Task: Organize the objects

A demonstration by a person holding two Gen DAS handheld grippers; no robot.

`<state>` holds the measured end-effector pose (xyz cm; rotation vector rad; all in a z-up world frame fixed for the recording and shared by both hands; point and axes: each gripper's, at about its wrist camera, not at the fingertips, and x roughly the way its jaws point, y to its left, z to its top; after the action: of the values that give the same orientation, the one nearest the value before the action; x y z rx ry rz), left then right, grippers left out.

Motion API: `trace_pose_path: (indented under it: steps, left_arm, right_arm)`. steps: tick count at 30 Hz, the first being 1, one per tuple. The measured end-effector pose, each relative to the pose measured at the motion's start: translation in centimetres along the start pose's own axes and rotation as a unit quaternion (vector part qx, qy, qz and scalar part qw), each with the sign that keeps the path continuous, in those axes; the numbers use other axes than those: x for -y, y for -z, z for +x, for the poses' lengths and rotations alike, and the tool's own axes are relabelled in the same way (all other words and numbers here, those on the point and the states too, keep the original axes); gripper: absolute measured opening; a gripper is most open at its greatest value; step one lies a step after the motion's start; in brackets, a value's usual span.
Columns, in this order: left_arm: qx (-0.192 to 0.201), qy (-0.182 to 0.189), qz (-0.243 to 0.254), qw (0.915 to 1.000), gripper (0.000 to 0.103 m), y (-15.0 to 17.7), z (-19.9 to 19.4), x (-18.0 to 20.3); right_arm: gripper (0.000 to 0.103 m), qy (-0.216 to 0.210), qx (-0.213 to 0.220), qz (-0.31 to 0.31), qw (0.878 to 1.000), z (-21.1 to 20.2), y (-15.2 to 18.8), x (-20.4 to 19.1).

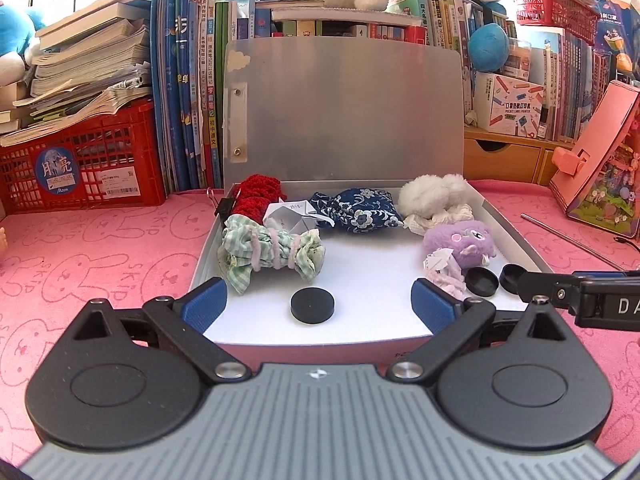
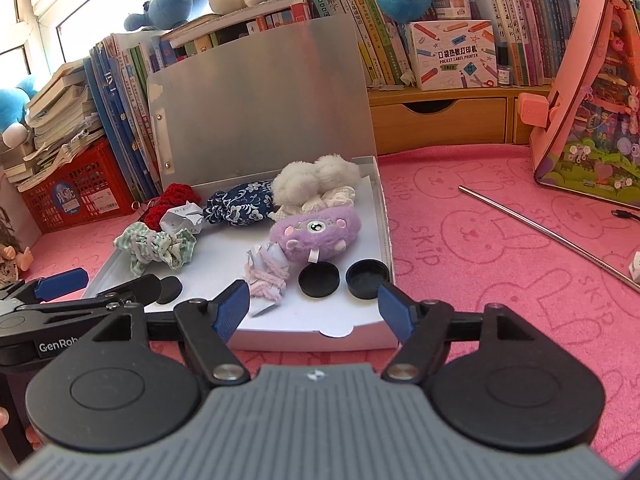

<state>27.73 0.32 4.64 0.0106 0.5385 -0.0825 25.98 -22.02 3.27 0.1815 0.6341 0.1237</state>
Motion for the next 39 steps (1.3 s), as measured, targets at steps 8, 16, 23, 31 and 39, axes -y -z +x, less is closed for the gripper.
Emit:
trace_pose_path:
  steps: [8, 16, 23, 31, 39]
  left_arm:
    - [-0.018, -0.011, -0.002, 0.9998, 0.1, 2.0, -3.1, -0.2]
    - [-0.035, -0.006, -0.005, 0.9994, 0.1, 5.3, -6.4, -0.2]
    - [-0.04, -0.015, 0.006, 0.9991, 0.1, 8.1, -8.3, 0.0]
    - [-0.066, -0.021, -0.006, 0.9976, 0.1, 9.9, -7.9, -0.6]
    - [-0.07, -0.018, -0.005, 0.9974, 0.103, 9.9, -7.7, -0.5]
  right_arm:
    - [0.085, -0.008, 0.012, -0.023, 1.0, -3.1, 2.5, -1.0]
    - [0.089, -0.009, 0.014, -0.044, 0.999, -6.0, 5.3, -2.0]
    - [0.095, 0.002, 0.005, -0.063, 0.998, -6.6, 8.0, -2.2]
    - [0.097, 0.021, -0.019, -0.08, 0.996, -6.0, 10.0, -2.3]
    - [0.1, 0.043, -0.021, -0.106, 0.993, -5.5, 10.5, -3.3]
